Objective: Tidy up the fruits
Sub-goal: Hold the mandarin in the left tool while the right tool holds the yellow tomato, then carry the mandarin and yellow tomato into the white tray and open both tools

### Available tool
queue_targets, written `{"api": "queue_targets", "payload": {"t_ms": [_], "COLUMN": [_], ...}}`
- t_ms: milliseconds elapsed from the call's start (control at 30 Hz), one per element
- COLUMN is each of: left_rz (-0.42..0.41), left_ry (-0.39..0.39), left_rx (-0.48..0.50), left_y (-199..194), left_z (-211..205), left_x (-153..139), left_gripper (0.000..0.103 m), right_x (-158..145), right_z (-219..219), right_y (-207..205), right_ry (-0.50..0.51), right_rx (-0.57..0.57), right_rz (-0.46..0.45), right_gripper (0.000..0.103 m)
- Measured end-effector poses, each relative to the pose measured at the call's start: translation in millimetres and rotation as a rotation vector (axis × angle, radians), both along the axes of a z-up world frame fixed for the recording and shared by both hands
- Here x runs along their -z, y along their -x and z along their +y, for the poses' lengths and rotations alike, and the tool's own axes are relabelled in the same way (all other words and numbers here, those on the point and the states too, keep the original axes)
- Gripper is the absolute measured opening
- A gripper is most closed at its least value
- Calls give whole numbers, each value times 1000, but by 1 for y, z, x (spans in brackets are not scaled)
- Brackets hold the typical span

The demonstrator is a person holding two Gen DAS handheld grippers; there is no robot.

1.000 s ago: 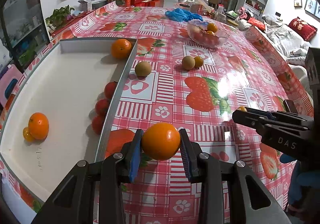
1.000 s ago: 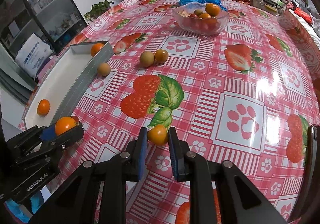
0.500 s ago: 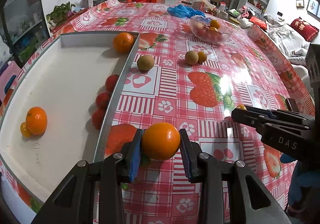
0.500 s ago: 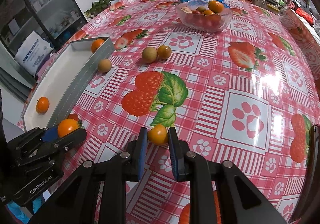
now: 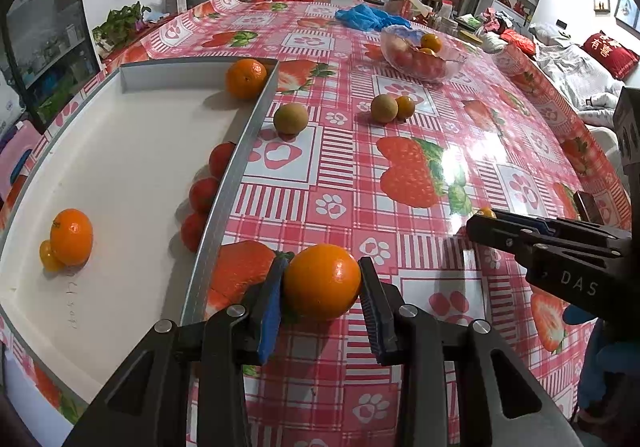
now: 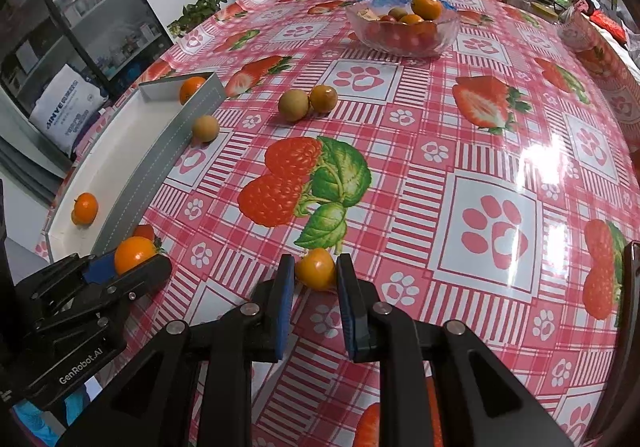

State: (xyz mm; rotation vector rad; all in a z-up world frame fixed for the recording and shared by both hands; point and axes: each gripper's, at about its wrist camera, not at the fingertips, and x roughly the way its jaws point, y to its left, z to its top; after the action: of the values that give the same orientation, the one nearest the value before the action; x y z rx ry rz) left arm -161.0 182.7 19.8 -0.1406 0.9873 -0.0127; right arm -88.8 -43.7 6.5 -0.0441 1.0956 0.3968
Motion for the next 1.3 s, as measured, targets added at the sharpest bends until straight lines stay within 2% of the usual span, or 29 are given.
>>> {"api": "queue_targets", "payload": {"t_ms": [333, 667, 867, 1033, 1300], "left_rz": [0, -60, -101, -119, -121], "left_ry": [-3, 2, -14, -24, -41], "left_rx": [7, -2, -48, -127, -221], "left_y": [-1, -3, -6, -11, -18], "left_z": [-2, 12, 42, 81, 129], "left_x": [0, -28, -45, -50, -45], "left_gripper": [37, 37, 37, 37, 37], "right_x": [-1, -28, -47, -59, -54], "right_z": [-2, 17, 44, 78, 135], "right_y": [-1, -13, -26, -32, -44], "right_ry": [-6, -14, -37, -27, -43], "right_rx": [3, -34, -68, -126, -201], "right_rz": [2, -41, -62, -86, -48], "right_gripper": [23, 23, 23, 23, 23]}}
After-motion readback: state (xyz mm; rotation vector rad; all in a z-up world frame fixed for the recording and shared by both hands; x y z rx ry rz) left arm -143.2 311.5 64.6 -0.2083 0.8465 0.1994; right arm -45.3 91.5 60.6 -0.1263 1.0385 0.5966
